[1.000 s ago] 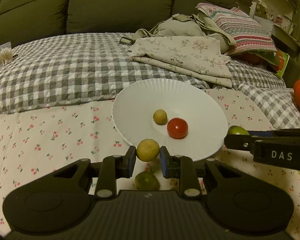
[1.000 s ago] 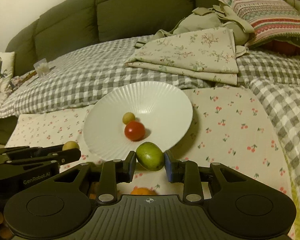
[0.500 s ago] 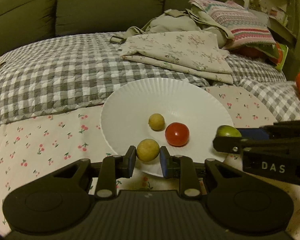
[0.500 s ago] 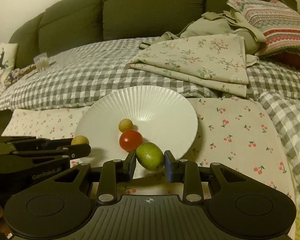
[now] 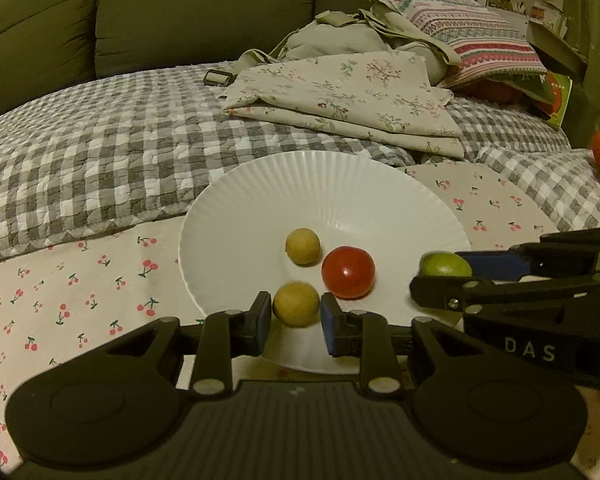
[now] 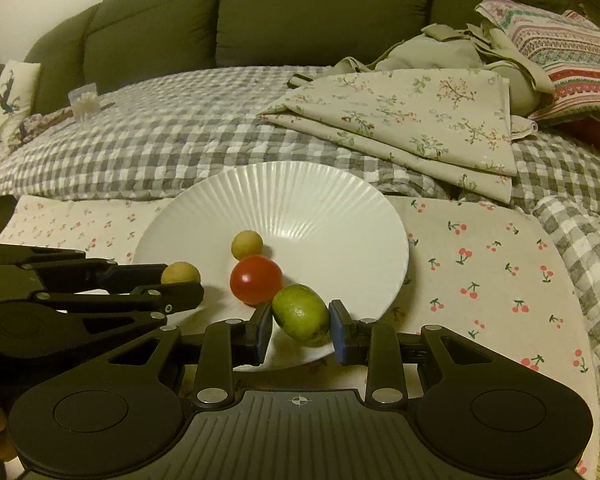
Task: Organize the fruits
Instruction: 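Carry both fruits over the white plate and release them onto it, then move the left tool back to the large mandarin and grasp it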
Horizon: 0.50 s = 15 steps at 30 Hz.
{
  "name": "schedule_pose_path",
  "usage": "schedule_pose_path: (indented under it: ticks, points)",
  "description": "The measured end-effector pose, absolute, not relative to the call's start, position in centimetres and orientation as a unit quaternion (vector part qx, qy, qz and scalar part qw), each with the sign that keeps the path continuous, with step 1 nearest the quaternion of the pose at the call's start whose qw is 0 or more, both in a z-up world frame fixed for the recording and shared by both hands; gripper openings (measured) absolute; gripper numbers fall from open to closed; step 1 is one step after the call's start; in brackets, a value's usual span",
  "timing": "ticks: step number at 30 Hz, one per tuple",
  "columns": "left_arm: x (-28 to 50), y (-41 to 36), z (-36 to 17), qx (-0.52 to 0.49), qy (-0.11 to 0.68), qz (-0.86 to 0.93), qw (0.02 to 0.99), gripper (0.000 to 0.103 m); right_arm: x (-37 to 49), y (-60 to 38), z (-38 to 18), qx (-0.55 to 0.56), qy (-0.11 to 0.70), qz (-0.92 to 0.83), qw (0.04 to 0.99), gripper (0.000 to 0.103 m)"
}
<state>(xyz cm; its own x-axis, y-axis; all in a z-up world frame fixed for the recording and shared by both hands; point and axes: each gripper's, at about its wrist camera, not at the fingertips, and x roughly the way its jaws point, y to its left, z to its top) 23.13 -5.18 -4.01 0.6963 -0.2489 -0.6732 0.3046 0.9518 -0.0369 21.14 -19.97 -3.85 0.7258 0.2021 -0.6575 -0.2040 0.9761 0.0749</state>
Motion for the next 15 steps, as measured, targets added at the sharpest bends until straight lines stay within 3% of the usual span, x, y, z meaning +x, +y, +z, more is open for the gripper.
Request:
schedule_pose_path:
  ticks: [1, 3, 5, 15]
  points:
    - [23.0, -5.0, -3.9, 0.036, 0.359, -0.149, 0.921, 0.031, 21.1, -20.0, -3.8, -0.001, 0.354, 0.108, 0.929, 0.031]
    - [22.9, -4.7, -3.7, 0.035, 0.359, -0.149, 0.921, 0.035, 21.0, -20.2, -3.6, 0.009, 0.350, 0.106, 0.931, 0.046]
    - [22.8, -4.5, -3.5, 0.039, 0.357, -0.146, 0.922, 0.037, 20.9, -20.3, -3.3, 0.016, 0.348, 0.100, 0.932, 0.055]
    - [20.9, -1.9, -2.0, 0.022, 0.362, -0.135, 0.922, 0.038, 20.5, -21.6, -1.7, 0.056, 0.342, 0.090, 0.934, 0.055]
